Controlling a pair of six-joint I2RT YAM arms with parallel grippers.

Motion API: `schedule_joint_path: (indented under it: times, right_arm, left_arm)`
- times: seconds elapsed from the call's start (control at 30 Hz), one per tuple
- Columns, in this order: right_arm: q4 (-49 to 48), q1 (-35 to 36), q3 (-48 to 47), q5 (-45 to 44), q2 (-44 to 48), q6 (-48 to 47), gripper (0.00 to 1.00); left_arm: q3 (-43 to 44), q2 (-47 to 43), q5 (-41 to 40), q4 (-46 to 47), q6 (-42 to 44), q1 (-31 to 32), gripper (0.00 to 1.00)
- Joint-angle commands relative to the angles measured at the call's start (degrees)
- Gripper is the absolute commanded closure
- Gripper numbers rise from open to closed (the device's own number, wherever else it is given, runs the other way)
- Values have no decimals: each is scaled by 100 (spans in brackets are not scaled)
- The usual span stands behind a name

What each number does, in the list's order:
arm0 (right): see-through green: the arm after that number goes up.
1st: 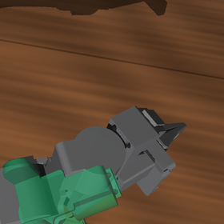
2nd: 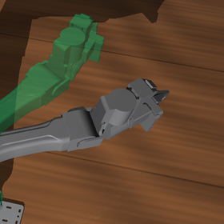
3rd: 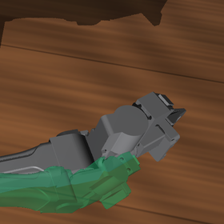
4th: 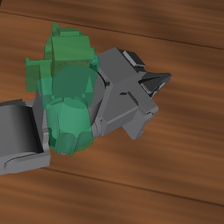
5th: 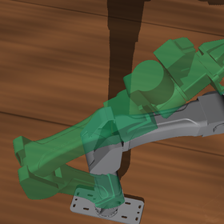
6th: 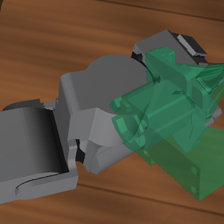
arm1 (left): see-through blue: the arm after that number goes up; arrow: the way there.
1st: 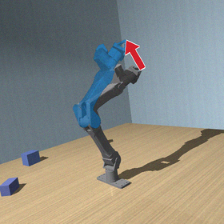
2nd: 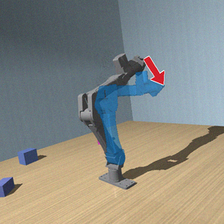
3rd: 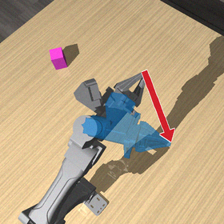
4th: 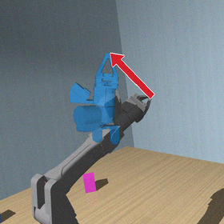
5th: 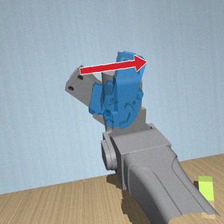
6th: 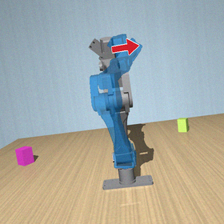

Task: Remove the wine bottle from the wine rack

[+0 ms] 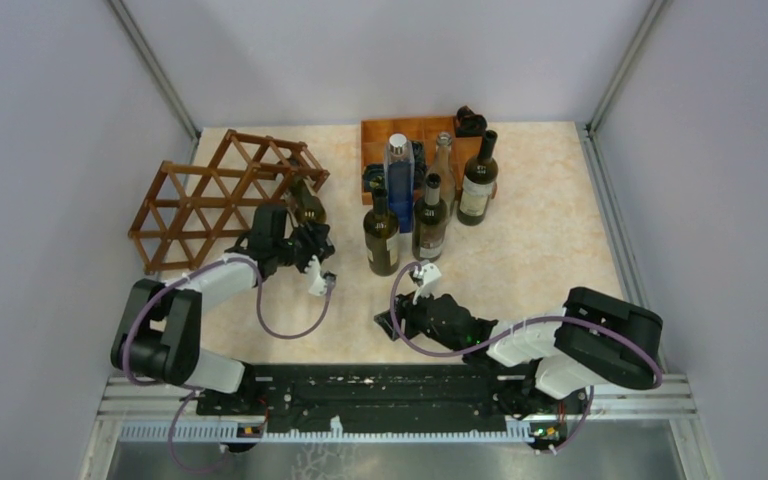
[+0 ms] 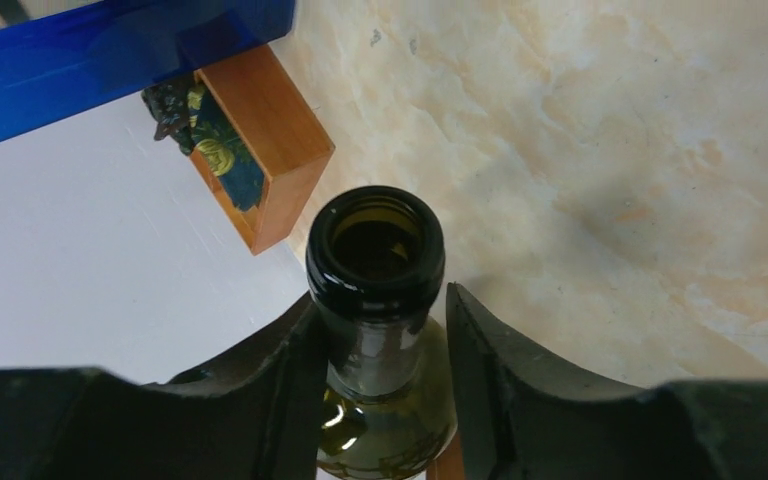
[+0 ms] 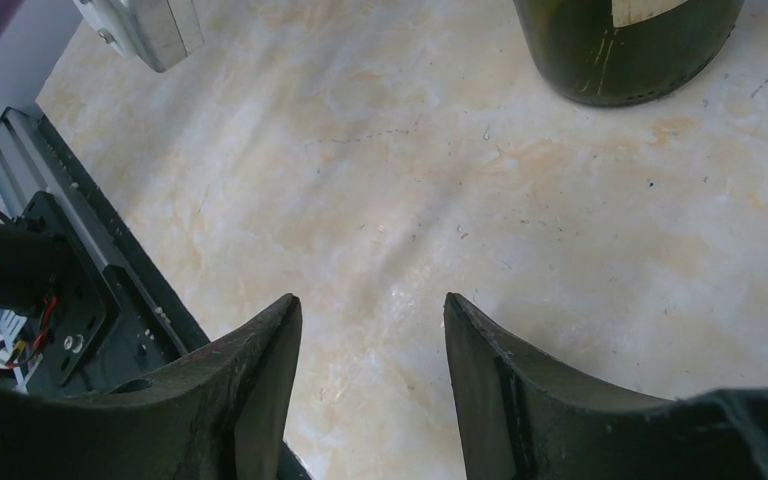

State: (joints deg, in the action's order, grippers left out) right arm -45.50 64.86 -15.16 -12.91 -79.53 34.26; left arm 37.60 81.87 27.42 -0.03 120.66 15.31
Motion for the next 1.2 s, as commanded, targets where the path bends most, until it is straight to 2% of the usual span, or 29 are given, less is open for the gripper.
schedule_joint_path:
  times: [0.0, 0.17, 0.33, 0.67, 1.0, 1.17]
  right_arm:
    - [-112, 79, -152, -123, 161, 11, 45]
    - [-121, 79, -162, -118, 105, 19, 45]
    - [-153, 78, -197, -84, 36, 32, 44]
    - [-100, 79, -178, -140, 65, 27, 44]
    - [-74, 79, -241, -121, -25, 48, 44]
    - [-24, 79, -260, -106, -9, 28, 44]
  left_arm:
    - [-10, 284, -347, -229, 985, -72, 47]
    - [319, 395, -348, -397, 641, -72, 42]
    - [826, 536, -261, -953, 495, -72, 28]
    - [1447, 1162, -534, -1285, 641, -72, 27]
    - [1429, 1600, -1080, -754, 1449, 66, 29]
    - [1293, 1468, -1179, -767, 1668, 239, 26]
